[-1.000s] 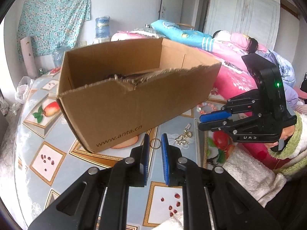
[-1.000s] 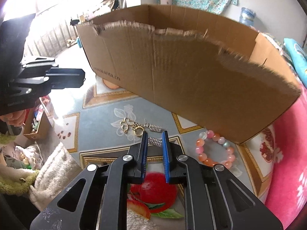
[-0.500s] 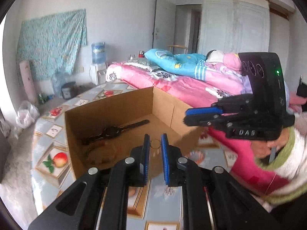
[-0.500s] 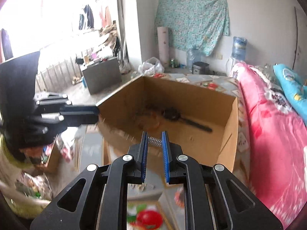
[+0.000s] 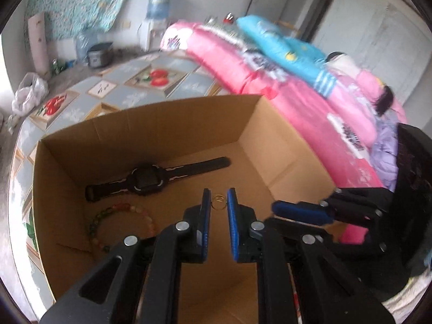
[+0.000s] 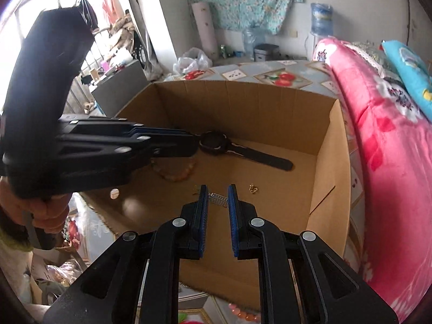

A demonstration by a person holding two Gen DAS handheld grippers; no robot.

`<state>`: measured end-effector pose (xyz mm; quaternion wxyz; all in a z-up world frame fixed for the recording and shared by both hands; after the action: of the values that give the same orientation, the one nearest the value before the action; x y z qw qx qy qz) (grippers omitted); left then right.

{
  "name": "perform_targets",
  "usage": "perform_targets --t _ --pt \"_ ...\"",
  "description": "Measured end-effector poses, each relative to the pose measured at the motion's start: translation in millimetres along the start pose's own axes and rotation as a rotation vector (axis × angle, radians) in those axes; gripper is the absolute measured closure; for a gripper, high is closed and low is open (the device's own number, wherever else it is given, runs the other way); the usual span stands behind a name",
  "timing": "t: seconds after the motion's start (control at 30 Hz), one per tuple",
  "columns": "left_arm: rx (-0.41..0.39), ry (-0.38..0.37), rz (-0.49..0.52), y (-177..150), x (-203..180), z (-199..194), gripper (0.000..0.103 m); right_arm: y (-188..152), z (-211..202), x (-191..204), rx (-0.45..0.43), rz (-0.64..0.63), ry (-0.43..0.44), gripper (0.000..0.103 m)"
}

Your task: Organize jewelry

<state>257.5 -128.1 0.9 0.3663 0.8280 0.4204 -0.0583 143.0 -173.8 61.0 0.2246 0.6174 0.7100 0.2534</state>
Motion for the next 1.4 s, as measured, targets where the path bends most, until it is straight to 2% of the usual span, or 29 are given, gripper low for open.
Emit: perform_targets --t 0.1,0.3,0.47,0.7,0.87,1.1,1.4 --pt "0.019 0.015 -0.026 1 5 7 0.089 2 -1 -2 -0.013 0.007 0.007 0.084" --pt "0.011 0.056 -0.054 3 15 8 0.073 4 2 -8 -0.035 0.026 0.031 0.081" --pt "-0.043 0.085 -0.033 10 12 -9 0.067 4 -12 -11 -0.070 0.045 0.043 0.079" --pt "-0.158 0.092 0.012 2 -9 -63 0.061 3 -51 -13 -0.152 0.086 0.074 0.075" --pt "-0.227 0.092 0.041 -24 -27 -103 0.058 -3 -77 -7 -0.199 0.095 0.095 0.073" --pt "-0.298 0.108 0.064 -78 -46 -146 0.056 -18 -102 12 -0.236 0.099 0.147 0.070" --pt "-0.330 0.120 0.012 -139 -38 -159 0.056 -50 -110 47 -0.222 0.058 0.228 0.064"
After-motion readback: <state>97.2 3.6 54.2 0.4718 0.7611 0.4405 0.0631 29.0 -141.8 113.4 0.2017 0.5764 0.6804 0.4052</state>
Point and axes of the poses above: each gripper's, at about its wrist camera, not at the fingertips, and z roughly the way its jaws point, x to its left, y to its top, the point moved 10 cm from there along z, roughly the way its jaws point, and after that the axes turned 13 degrees about -y, right-handed, at the moved point
